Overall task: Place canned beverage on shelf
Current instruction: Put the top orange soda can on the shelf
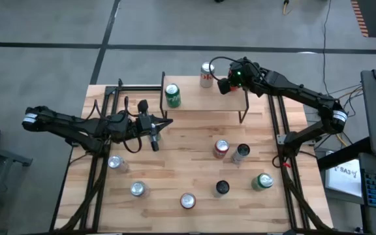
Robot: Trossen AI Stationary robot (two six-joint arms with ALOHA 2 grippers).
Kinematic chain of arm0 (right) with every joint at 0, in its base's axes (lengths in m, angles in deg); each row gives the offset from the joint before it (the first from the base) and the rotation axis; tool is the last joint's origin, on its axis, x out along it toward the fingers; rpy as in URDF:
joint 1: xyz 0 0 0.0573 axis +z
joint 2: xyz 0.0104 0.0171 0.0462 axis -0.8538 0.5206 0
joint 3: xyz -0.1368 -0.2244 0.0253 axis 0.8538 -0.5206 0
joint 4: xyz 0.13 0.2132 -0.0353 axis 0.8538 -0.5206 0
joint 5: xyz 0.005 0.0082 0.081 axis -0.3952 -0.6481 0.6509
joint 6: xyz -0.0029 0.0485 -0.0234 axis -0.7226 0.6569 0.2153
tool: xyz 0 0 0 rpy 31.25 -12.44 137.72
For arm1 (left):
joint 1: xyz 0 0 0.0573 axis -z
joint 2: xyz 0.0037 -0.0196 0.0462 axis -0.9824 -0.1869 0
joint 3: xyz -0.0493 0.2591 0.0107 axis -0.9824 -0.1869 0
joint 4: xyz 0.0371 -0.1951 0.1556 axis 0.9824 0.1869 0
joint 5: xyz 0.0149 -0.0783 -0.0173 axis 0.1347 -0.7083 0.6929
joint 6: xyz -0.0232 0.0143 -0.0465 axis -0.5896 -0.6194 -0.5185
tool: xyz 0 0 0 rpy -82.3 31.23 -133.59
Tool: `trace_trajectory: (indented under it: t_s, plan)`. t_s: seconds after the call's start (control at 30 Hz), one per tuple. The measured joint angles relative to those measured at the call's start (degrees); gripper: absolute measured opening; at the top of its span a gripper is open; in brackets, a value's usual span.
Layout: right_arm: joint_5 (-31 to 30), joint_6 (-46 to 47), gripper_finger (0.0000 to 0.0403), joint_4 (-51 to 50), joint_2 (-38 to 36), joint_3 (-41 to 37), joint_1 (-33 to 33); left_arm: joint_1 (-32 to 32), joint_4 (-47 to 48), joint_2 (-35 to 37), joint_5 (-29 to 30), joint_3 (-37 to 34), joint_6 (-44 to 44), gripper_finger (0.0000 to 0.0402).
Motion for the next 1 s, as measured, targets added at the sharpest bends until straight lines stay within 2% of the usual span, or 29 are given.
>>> trace_trajectory:
  t_s: [0.5,1.0]
  plan:
    - [0.2,-0.8,0.0017,6.3,1.3,0.0,-0.4,0.0,-0.1,0.0,0.0,0.0,0.3,0.0000]
    - [-1.9,-1.3,0.0017,6.2,2.7,0.0,-1.4,0.0,0.0,0.0,0.0,0.0,0.4,0.0000]
